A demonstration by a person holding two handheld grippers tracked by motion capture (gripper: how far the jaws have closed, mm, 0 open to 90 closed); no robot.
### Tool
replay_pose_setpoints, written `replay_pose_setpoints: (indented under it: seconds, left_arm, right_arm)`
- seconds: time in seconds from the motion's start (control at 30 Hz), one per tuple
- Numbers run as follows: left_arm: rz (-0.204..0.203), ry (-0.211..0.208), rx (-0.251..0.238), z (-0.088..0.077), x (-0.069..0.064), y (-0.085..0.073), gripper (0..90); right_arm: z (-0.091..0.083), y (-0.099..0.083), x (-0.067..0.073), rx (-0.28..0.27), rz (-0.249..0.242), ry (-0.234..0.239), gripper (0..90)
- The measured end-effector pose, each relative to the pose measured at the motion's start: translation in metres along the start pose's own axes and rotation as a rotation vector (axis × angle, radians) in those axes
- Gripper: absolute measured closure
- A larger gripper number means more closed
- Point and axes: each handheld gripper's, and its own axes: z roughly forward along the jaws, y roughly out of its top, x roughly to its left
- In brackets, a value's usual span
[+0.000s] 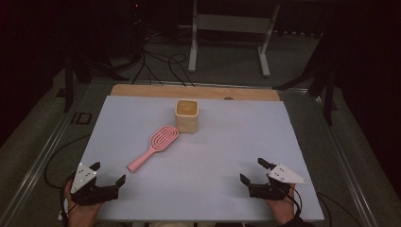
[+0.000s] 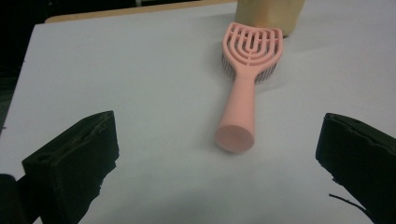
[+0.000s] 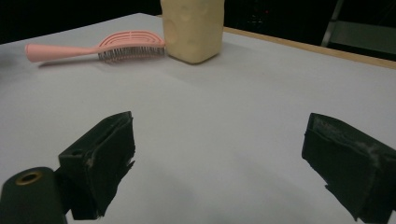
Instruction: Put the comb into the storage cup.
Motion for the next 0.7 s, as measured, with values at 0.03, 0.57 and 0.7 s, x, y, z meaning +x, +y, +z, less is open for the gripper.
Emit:
replay_pose_setpoints:
  seconds: [0.03, 0.57, 0.7]
  left_arm:
    - [-0.001, -0.002, 0.001, 0.001, -0.001, 0.000, 0.0]
    - [0.019, 0.001, 0.040, 0.009, -0.010, 0.014, 0.0]
    - [0.033, 0.021, 0.036, 0.010, -0.011, 0.024, 0.0]
  right_arm:
    - [0.000, 0.000, 0.000, 0.000, 0.000, 0.002, 9.2]
    - [-0.001, -0.003, 0.000, 0.012, 0.001, -0.014, 9.2]
    - [-0.002, -0.003, -0.001, 0.010, 0.005, -0.018, 9.2]
